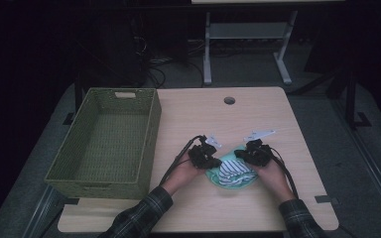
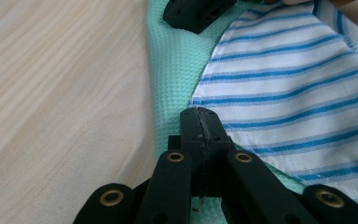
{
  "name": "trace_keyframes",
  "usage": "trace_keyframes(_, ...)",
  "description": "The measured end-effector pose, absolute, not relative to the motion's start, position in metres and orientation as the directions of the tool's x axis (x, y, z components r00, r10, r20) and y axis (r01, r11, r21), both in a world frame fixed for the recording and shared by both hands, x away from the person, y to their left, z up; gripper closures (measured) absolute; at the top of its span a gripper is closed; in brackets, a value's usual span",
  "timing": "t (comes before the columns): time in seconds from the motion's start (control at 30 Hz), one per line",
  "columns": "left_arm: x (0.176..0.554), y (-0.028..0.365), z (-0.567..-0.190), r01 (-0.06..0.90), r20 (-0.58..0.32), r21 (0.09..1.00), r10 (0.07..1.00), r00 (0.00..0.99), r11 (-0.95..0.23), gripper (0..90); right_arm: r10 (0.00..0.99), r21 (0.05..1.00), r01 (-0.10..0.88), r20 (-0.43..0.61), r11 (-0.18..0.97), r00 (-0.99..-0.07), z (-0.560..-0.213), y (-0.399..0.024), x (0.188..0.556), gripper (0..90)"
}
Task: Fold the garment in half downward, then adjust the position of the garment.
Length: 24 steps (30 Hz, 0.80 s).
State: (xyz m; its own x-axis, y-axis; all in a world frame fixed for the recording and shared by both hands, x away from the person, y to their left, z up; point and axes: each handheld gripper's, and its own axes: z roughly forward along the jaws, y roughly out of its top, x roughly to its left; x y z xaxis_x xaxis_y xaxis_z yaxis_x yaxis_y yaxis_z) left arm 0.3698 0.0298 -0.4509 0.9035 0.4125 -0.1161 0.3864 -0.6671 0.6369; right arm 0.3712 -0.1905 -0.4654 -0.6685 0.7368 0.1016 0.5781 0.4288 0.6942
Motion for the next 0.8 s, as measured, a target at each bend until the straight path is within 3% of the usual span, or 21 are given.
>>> trace_keyframes(0.4, 0.348, 0.072, -0.436, 0.383, -0.073, 0.676, 0.460, 0.885, -0.630, 50.7, 0.730, 0.704, 0.569, 0.104, 0.426, -0.675, -0.449, -0.187, 0.381, 90.0)
trace_keyframes(0.8, 0.321, 0.096, -0.458, 0.400, -0.033, 0.637, 0.495, 0.868, -0.659, 18.9, 0.744, 0.691, 0.586, 0.104, 0.423, -0.660, -0.443, -0.185, 0.412, 90.0)
